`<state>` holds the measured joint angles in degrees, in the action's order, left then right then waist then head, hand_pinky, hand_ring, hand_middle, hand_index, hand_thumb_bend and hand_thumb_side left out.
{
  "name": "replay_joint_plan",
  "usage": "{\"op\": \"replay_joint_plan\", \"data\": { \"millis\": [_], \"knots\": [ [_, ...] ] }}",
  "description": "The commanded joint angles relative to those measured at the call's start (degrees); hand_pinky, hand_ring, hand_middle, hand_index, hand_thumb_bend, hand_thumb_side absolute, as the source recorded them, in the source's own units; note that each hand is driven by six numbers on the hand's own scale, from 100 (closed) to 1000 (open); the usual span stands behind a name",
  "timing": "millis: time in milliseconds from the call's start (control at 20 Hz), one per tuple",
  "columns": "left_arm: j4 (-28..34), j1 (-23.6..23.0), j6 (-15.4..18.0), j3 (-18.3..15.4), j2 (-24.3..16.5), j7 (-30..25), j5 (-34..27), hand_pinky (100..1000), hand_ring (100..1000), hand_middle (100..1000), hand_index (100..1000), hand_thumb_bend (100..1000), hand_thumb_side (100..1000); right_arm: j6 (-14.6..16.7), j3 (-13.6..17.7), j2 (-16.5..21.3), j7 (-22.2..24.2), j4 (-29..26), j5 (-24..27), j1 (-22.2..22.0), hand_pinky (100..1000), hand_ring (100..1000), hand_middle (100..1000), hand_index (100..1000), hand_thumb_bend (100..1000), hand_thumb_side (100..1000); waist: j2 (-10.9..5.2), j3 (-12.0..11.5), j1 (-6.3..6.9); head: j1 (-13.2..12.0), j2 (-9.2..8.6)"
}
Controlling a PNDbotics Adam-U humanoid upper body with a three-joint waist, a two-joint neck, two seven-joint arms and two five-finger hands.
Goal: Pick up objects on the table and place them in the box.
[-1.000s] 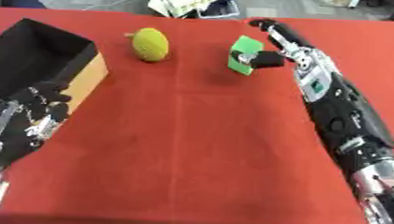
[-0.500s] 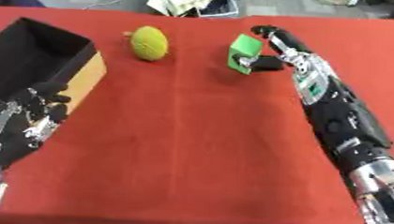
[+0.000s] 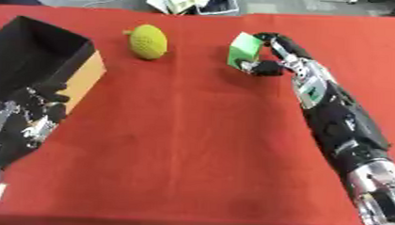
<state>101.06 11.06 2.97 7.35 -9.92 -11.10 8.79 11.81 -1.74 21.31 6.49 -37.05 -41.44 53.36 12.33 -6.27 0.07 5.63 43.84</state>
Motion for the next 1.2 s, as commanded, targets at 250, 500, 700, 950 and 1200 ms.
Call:
{"op": "replay_joint_plan", "data": {
  "millis": [250, 500, 700, 950, 1200],
  "knots": [
    [0.9, 0.6, 0.0, 0.2, -0.2, -0.2, -0.3, 620, 761, 778, 811, 358, 530, 0.0, 0.6, 0.6, -3.9, -0.7, -0.8, 0.8, 772, 802, 658, 793, 306, 408, -0.80, -0.1, 0.08, 0.1, 0.28],
    [0.9, 0.6, 0.0, 0.1, -0.2, -0.1, -0.3, 620, 761, 778, 811, 357, 530, 0.9, 0.2, 0.7, -11.4, -3.3, -0.6, 0.8, 705, 708, 510, 639, 125, 126, -0.79, 0.0, 0.07, 0.0, 0.28],
    [0.9, 0.5, 0.0, 0.1, -0.2, -0.1, -0.3, 620, 761, 777, 811, 356, 530, 2.8, -1.1, 1.0, -13.8, -6.8, 1.1, 1.4, 679, 664, 460, 568, 100, 100, -0.87, 0.2, 0.01, -0.1, 0.28],
    [0.9, 0.4, 0.0, 0.2, -0.3, -0.2, -0.3, 620, 761, 777, 811, 356, 530, 3.6, -3.0, 1.1, -11.5, -12.6, 6.3, 3.1, 670, 653, 454, 558, 100, 100, -1.15, 0.2, -0.09, -0.4, 0.28],
    [0.7, 0.3, 0.1, 0.6, -0.3, -0.6, -0.4, 620, 761, 778, 811, 356, 530, 3.5, -5.0, 0.4, -6.7, -16.1, 11.0, 6.0, 675, 656, 460, 567, 100, 100, -1.49, -0.2, -0.31, -0.3, 0.28]
  ]
}}
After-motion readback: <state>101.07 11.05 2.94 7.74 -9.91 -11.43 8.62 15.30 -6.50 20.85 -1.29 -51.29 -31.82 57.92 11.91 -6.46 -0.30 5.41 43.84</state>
